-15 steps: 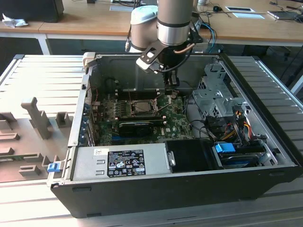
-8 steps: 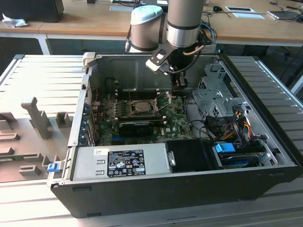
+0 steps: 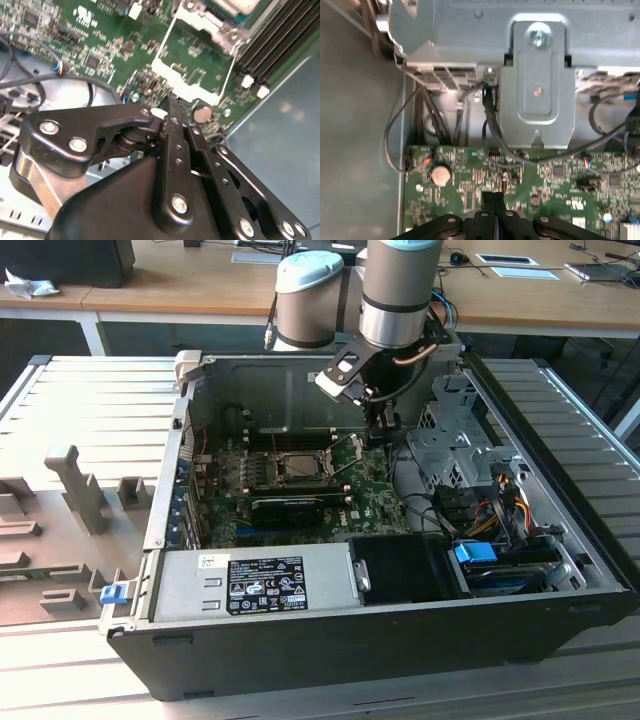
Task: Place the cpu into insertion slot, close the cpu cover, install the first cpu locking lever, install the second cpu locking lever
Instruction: 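Close the cpu cover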
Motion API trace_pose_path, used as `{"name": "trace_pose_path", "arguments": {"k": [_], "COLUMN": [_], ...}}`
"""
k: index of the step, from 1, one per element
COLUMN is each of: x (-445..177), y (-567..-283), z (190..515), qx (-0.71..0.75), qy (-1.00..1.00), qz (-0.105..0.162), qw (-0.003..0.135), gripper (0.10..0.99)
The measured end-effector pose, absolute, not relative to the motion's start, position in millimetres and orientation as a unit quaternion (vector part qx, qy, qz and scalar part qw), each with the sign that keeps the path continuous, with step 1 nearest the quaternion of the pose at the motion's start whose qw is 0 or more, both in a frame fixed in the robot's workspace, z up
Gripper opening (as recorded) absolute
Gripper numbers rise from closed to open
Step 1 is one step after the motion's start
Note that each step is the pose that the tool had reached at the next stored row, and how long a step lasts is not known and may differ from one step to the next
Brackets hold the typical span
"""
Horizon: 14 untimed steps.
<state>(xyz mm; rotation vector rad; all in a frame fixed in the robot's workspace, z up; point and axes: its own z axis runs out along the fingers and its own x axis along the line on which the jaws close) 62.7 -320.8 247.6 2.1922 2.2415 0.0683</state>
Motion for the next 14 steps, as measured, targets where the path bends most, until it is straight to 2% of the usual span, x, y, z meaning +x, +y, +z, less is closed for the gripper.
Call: {"name": "trace_pose_path", "arguments": {"k": [2,14], "x": [62.1,54.7], "y": [-320.8,-320.8], "z": [247.7,247.6], "qx": [0.699,0.699], "qy": [0.715,0.715], "qz": [0.017,0.017], "qw": [-0.002,-0.002], "gripper": [0.106,0.106]}}
